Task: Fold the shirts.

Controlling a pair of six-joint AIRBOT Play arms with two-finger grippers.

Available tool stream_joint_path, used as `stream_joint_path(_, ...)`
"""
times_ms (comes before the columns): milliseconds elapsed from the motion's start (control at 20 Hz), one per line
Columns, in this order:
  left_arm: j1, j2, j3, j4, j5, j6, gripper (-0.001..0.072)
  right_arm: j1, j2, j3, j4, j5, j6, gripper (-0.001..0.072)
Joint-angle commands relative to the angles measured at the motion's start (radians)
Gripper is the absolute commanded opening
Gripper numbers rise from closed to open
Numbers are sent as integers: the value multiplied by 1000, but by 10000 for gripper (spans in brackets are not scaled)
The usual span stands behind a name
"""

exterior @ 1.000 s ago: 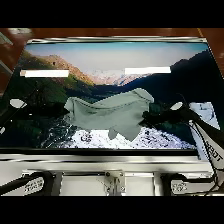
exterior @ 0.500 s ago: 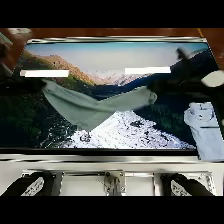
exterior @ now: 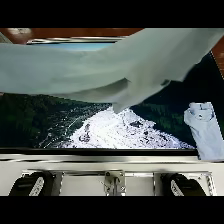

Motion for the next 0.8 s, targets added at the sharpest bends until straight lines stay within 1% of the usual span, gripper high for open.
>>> stream_joint_path(0, 0, 66, 10, 155, -155, -70, 35, 0, 84, 34, -161, 74, 127, 63)
stream_joint_path(50, 0, 66, 10, 157, -200, -69, 35, 0, 96, 34, -181, 104, 143, 63)
stream_joint_path(150, 0, 66, 9, 157, -215, -69, 35, 0, 102, 34, -195, 127, 151, 63)
stream_joint_path(200, 0, 63, 9, 157, -202, -70, 35, 0, 100, 34, -197, 117, 159, 63)
stream_joint_path(300, 0, 46, 9, 157, -177, -80, 35, 0, 74, 34, -203, 50, 171, 63)
stream_joint_path(400, 0, 2, 2, 156, -196, -80, 35, 0, 27, 34, -230, 27, 184, 63)
stream_joint_path(450, 0, -24, -12, 158, -205, -79, 35, 0, -6, 34, -243, 47, 188, 63)
stream_joint_path(600, 0, -143, -110, 163, -204, -76, 36, 0, -167, 34, -266, 189, 192, 63)
stream_joint_path(700, 0, -257, -187, 163, -201, -71, 36, 0, -307, 17, -264, 221, 192, 63)
stream_joint_path(750, 0, -327, -220, 163, -182, -56, 36, 0, -381, 6, -265, 208, 187, 63)
